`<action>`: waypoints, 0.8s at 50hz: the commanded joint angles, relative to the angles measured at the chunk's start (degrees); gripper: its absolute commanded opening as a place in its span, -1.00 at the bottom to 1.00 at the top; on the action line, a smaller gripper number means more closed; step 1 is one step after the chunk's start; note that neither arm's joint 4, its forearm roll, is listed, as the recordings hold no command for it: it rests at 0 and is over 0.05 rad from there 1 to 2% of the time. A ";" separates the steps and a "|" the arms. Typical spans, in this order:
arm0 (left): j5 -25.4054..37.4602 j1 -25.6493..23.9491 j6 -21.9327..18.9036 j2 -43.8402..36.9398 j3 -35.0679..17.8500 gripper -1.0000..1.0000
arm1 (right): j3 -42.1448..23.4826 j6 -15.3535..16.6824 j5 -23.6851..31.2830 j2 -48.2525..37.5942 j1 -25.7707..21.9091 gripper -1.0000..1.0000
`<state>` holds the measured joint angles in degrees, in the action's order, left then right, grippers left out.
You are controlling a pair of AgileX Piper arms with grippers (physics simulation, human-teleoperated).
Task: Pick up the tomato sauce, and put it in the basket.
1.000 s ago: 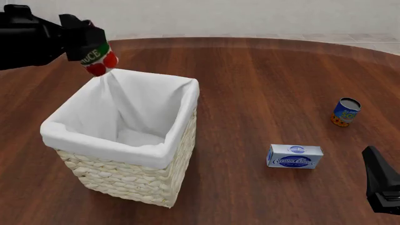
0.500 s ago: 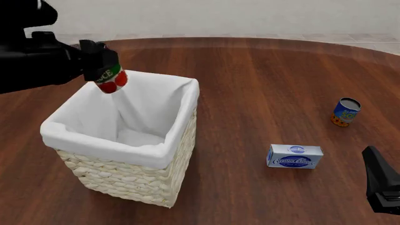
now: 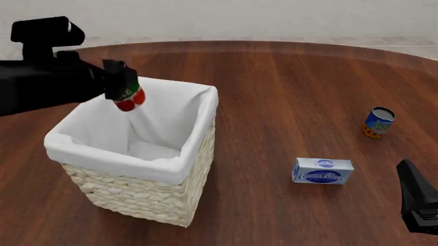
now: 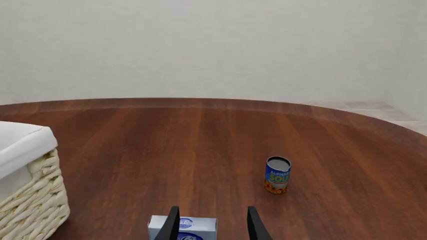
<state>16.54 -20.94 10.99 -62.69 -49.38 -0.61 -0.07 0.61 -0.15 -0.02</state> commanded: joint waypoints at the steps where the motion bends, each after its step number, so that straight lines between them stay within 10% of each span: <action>1: -1.65 0.10 -1.45 -1.50 0.92 -1.00 | 0.00 0.00 0.00 0.00 0.01 1.00; 18: -1.41 -0.31 -1.26 -1.25 2.54 -1.00 | 0.00 0.00 -0.01 0.00 0.00 1.00; 19: -1.31 -0.45 -1.02 -1.10 2.56 1.00 | 0.00 0.01 0.00 0.00 0.00 1.00; 40: -0.34 0.02 -1.36 -0.84 1.48 1.00 | 0.00 -0.01 0.00 0.00 -0.01 1.00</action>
<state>15.67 -21.04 9.79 -63.79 -47.38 -0.61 -0.07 0.61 -0.15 -0.02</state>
